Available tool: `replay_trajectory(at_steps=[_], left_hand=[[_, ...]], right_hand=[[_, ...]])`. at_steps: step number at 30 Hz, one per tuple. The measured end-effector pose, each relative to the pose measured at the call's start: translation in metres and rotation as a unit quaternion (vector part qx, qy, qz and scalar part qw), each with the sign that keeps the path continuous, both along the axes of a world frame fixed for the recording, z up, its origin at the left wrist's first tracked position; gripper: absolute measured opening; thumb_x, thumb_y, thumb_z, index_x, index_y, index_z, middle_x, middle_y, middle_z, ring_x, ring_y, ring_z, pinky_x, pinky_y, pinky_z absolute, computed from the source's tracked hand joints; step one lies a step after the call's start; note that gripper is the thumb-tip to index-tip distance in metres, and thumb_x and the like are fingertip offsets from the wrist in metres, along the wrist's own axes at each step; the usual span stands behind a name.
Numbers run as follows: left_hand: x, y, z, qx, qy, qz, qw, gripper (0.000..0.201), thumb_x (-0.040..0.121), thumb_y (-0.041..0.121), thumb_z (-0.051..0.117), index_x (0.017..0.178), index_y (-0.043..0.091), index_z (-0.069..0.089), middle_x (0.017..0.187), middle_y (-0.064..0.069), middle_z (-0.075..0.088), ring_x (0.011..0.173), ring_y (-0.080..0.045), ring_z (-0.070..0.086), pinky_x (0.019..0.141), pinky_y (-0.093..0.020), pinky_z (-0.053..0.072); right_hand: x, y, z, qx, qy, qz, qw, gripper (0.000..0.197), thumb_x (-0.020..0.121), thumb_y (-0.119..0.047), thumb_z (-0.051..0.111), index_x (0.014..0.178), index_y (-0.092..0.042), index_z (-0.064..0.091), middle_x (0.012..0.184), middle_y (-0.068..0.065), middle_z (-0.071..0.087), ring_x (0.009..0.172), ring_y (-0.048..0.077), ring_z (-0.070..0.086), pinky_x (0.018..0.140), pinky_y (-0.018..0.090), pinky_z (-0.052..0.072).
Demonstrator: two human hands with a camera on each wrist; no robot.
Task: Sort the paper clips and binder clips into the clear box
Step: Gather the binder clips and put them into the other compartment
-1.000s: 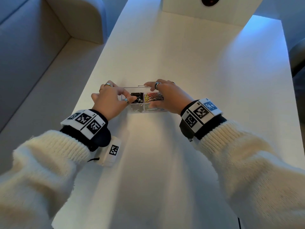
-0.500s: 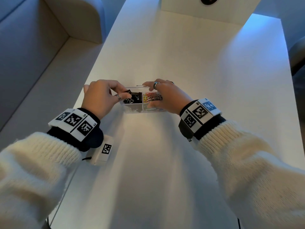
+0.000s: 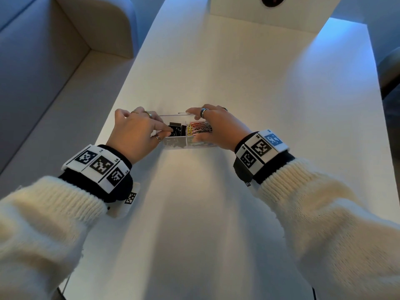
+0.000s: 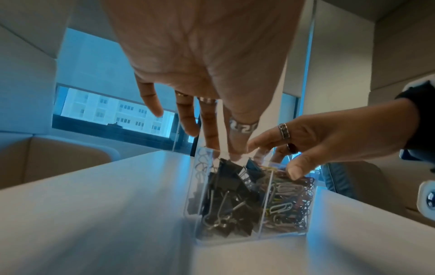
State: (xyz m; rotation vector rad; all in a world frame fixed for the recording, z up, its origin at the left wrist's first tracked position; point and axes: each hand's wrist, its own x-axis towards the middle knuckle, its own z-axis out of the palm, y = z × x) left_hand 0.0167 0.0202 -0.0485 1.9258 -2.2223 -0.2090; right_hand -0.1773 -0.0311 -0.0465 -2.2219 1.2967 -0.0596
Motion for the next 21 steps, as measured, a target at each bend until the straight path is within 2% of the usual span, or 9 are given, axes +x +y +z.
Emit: replay_trajectory(at_steps=[4,5,7,10,12,16,21], left_hand=[[0.000,0.007,-0.002,-0.060,0.074,0.024,0.995,0.024,0.079,0.043,0.056,0.096,0.033,0.068,0.102,0.008,0.061,0.090,-0.017,0.049,0.078,-0.028,0.015],[0.001,0.009,-0.003,-0.064,0.061,0.017,0.996,0.027,0.075,0.046,0.056,0.094,0.032,0.069,0.101,0.006,0.061,0.091,-0.020,0.050,0.077,-0.028,0.015],[0.002,0.013,-0.006,-0.054,0.004,-0.005,0.999,0.027,0.073,0.048,0.061,0.088,0.029,0.072,0.100,0.003,0.060,0.093,-0.025,0.050,0.081,-0.035,0.022],[0.004,0.016,-0.007,-0.042,-0.039,0.002,0.998,0.021,0.073,0.043,0.071,0.087,0.027,0.074,0.098,-0.002,0.059,0.093,-0.029,0.052,0.084,-0.043,0.029],[0.004,0.016,-0.006,-0.044,-0.031,0.010,0.999,0.023,0.072,0.040,0.073,0.091,0.027,0.073,0.099,-0.003,0.058,0.096,-0.029,0.051,0.086,-0.043,0.029],[0.000,0.013,-0.005,-0.064,-0.049,0.033,0.996,0.042,0.070,0.041,0.073,0.108,0.027,0.065,0.106,-0.007,0.057,0.100,-0.031,0.051,0.089,-0.042,0.025],[0.000,0.016,-0.009,-0.079,-0.100,0.021,0.992,0.032,0.074,0.039,0.071,0.102,0.025,0.068,0.099,-0.010,0.059,0.094,-0.033,0.053,0.086,-0.043,0.022]], right_hand=[[-0.001,0.000,0.000,0.000,-0.004,0.000,1.000,0.057,0.083,-0.024,0.062,0.135,-0.026,0.038,0.127,-0.001,0.048,0.119,0.024,0.040,0.097,0.036,0.038],[-0.001,0.000,0.000,0.000,-0.004,0.001,1.000,0.057,0.084,-0.024,0.062,0.136,-0.026,0.038,0.127,-0.001,0.048,0.119,0.024,0.040,0.097,0.036,0.038],[-0.001,0.000,0.001,0.001,-0.003,0.003,1.000,0.059,0.084,-0.025,0.062,0.137,-0.027,0.036,0.127,-0.001,0.049,0.119,0.024,0.040,0.098,0.036,0.038],[-0.001,0.000,0.001,0.006,-0.006,0.001,1.000,0.060,0.084,-0.026,0.062,0.137,-0.028,0.036,0.127,-0.001,0.049,0.119,0.024,0.039,0.097,0.036,0.038],[-0.001,0.000,0.001,0.007,-0.007,0.000,1.000,0.059,0.084,-0.025,0.062,0.137,-0.028,0.036,0.127,-0.001,0.048,0.119,0.024,0.039,0.097,0.036,0.038],[-0.001,0.001,0.001,0.006,-0.006,-0.004,1.000,0.058,0.083,-0.025,0.062,0.136,-0.028,0.038,0.126,-0.001,0.049,0.118,0.025,0.039,0.098,0.040,0.040],[-0.001,0.001,0.003,0.006,-0.003,0.001,1.000,0.059,0.084,-0.025,0.061,0.137,-0.028,0.037,0.126,-0.001,0.049,0.118,0.024,0.040,0.098,0.036,0.039]])
